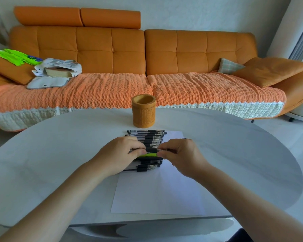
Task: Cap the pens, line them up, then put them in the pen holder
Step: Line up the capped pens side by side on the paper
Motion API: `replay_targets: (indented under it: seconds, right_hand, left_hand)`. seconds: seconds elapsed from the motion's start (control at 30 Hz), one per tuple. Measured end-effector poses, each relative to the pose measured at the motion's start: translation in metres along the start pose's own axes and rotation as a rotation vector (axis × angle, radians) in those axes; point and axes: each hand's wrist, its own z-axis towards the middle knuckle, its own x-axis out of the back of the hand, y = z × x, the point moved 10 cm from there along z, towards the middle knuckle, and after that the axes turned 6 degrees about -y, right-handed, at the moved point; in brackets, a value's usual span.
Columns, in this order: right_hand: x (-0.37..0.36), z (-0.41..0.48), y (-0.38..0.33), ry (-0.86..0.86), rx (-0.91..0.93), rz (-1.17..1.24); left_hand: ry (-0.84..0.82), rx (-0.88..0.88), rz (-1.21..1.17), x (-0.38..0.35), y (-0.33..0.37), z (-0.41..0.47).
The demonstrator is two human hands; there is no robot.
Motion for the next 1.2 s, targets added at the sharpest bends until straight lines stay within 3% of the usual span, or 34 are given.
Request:
replay_targets:
  seconds: [0.2, 0.37, 0.63, 0.83, 1.03, 1.2]
  right_hand:
    - [-0.004, -0.002, -0.015, 0.013, 0.098, -0.007]
    - [-0.011, 0.0, -0.008, -0.099, -0.015, 0.091]
    - [-0.038, -0.007, -0.004, -0.357, -0.118, -0.057]
    - [-0.04, -0.008, -0.003, -0.362, -0.117, -0.18]
    - [-0.037, -0.006, -0.006, -0.37, -0.073, -0.269]
    - [-0.023, 0.0, 0.006, -0.331, -0.09, -0.209]
  left_hand:
    - [0.048, -0.064, -0.025, 0.006, 0.005, -0.005]
    - [0.083, -0.097, -0.028, 0.015, 0.009, -0.009]
    - [-0.281, 0.019, 0.139, -0.025, -0.011, -0.015]
    - [-0.148, 0.055, 0.187, -0.013, -0.015, -0.014]
    - [-0.134, 0.062, 0.255, -0.018, -0.016, -0.012]
    - [-0.149, 0.024, 0.329, -0.021, -0.009, -0.007]
